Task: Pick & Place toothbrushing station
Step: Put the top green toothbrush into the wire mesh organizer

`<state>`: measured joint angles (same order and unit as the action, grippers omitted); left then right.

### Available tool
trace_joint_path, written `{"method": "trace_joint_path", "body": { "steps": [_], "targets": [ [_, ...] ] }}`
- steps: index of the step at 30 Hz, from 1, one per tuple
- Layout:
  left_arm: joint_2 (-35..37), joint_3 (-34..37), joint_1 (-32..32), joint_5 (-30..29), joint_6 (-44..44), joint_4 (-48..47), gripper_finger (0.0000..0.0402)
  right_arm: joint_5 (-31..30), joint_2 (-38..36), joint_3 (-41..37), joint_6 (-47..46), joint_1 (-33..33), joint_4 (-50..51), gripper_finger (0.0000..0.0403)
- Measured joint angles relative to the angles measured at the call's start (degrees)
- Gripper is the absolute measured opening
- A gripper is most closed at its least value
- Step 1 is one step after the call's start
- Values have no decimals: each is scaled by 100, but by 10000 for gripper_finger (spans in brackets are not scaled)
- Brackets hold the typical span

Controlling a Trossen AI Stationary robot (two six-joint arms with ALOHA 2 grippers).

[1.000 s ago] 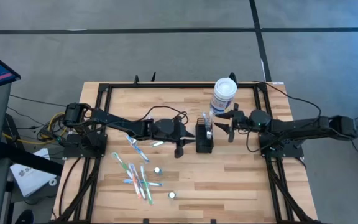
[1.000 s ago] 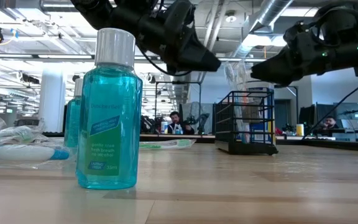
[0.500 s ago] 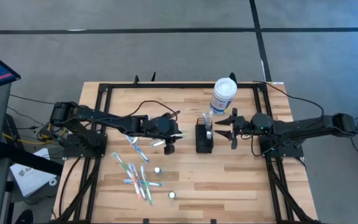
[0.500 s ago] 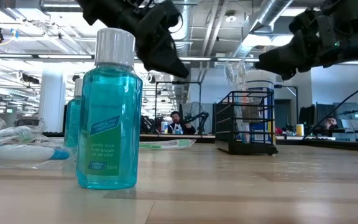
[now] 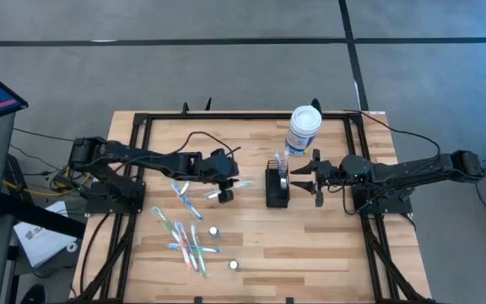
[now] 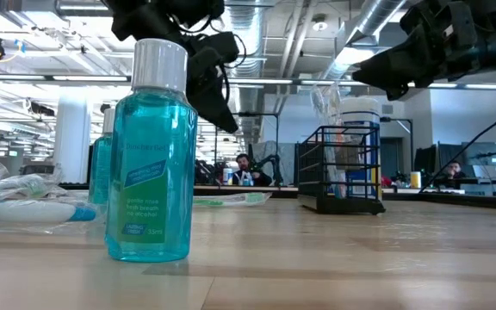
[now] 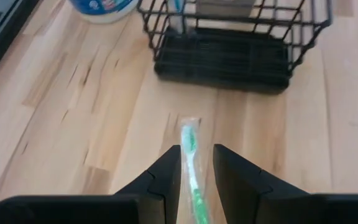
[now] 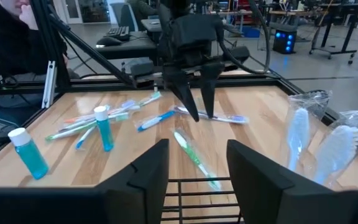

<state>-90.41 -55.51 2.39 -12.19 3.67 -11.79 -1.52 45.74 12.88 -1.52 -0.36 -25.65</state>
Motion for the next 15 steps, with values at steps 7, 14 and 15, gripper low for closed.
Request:
{"method": "trace_joint_path", "body": {
  "steps": [7,14,15],
  "targets": [
    [-2,606,225,145,302,27,88,0,0,0,0,-2,0,140],
    [-2,970,215,212,365,153,88,0,0,0,0,-2,-4,133],
    [-2,1004,215,239,428,170,89,0,0,0,0,-2,-3,132]
  ]
}}
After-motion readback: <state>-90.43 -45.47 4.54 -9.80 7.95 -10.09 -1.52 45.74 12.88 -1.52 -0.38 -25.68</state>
